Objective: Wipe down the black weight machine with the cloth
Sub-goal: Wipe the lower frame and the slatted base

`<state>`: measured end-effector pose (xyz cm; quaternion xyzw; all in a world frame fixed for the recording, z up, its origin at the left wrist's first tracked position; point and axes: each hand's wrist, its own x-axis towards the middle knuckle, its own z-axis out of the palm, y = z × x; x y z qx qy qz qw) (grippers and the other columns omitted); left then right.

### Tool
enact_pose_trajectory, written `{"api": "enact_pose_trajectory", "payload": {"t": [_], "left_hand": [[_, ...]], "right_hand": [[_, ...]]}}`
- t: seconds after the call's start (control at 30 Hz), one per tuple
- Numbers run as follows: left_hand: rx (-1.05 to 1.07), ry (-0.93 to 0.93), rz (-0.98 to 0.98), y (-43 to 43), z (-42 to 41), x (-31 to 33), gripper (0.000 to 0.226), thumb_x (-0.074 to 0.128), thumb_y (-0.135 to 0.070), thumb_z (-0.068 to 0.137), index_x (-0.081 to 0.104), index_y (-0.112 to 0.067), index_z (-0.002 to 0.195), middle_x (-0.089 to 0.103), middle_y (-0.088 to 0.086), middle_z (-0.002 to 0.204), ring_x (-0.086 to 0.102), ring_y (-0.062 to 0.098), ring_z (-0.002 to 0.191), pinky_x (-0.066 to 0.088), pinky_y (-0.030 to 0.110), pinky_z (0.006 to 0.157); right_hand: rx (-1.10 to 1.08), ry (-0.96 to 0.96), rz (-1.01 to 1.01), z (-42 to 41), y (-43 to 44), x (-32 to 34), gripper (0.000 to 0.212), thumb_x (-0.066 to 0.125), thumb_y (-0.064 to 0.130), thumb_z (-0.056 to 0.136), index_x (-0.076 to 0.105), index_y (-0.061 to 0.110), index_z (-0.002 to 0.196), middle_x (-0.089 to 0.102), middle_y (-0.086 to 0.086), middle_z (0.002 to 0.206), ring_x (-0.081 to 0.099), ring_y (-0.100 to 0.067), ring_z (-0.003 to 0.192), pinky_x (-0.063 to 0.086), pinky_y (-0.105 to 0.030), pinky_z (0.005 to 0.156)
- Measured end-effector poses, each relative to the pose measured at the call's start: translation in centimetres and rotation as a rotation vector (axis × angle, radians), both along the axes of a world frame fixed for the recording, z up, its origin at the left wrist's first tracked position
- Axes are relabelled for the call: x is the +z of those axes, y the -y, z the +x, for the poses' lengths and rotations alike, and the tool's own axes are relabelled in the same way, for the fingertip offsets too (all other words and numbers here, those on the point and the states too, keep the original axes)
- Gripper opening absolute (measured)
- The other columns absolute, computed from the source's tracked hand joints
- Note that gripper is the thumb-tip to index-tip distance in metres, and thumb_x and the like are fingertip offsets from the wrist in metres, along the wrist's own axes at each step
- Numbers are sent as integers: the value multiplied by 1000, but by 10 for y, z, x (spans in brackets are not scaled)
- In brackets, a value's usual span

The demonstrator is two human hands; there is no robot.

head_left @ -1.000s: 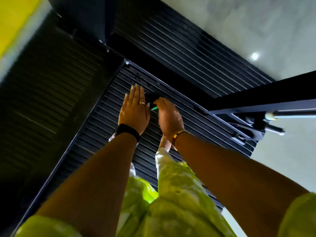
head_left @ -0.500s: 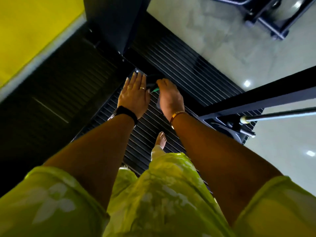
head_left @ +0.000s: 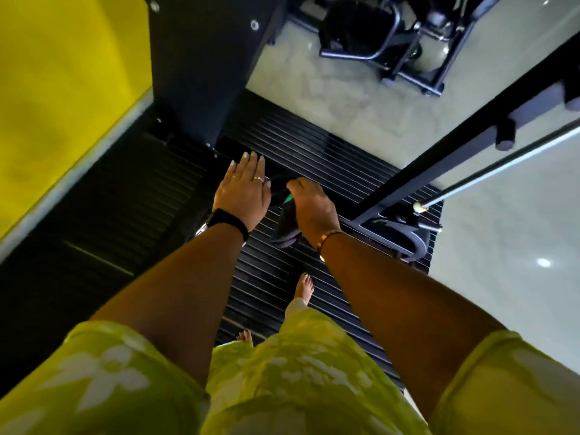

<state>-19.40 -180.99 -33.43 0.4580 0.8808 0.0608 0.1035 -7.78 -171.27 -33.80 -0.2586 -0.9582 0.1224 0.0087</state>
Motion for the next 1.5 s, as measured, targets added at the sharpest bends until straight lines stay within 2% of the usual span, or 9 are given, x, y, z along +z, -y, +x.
{"api": "enact_pose_trajectory", "payload": {"t": [0.17,0.43,0.5,0.53,0.6,0.67,0.83,1.03,1.5], "left_hand": [[-155,-11,10,-21,23,23,55,18,-30,106,11,-5,154,11,11,162,4,22,150,1,36,121],[-312,-9,22,-60,69,40,56,14,-33,105,7,-7,155,8,10,163,1,20,150,-3,34,121],[-351,-28,30,-70,86,43,56,15,-33,105,8,-7,154,10,10,162,3,21,150,-3,34,120],[-368,-35,35,-74,93,43,56,16,-33,106,9,-7,154,10,11,162,3,21,150,-3,34,120],[-396,-43,31,-85,112,46,56,17,-33,106,8,-7,155,9,11,163,3,21,150,-4,34,120],[-421,-47,34,-97,134,49,56,18,-32,106,8,-7,155,9,10,163,3,20,150,-4,33,120],[-494,-48,57,-121,208,56,55,19,-31,106,7,-8,155,8,9,163,3,20,150,-6,32,119],[-586,-67,76,-151,300,68,54,17,-29,106,9,-8,155,8,8,163,1,19,150,-7,31,119],[-661,-69,86,-199,439,71,53,19,-28,106,10,-10,155,9,6,163,3,17,150,-8,29,118]], "right_hand": [[-76,-58,37,33,-7,25,47,75,7,79,57,2,122,58,-19,120,58,-35,112,56,-50,84],[-170,130,-61,92,-32,42,117,99,28,28,47,10,130,55,-11,127,56,-31,115,52,-44,94],[-203,110,-58,113,-41,45,109,99,25,34,49,9,129,55,-11,126,56,-31,114,52,-44,93],[-208,84,-42,122,-44,47,95,96,20,46,51,8,129,56,-12,125,56,-32,115,52,-43,92],[-231,-11,0,144,-51,53,59,79,6,74,55,5,128,56,-15,124,55,-33,113,53,-44,89],[-264,-74,31,168,-58,59,41,62,-2,86,57,3,126,57,-17,121,55,-35,112,53,-47,86],[-312,-89,46,237,-70,66,38,57,-9,85,59,4,121,58,-16,116,55,-35,110,55,-48,80],[-369,-167,103,321,-90,71,29,66,-11,77,64,3,102,62,-16,96,63,-36,90,57,-52,64],[-487,-146,113,460,-134,81,36,69,-3,78,59,9,111,60,-8,105,59,-25,96,58,-42,74]]}}
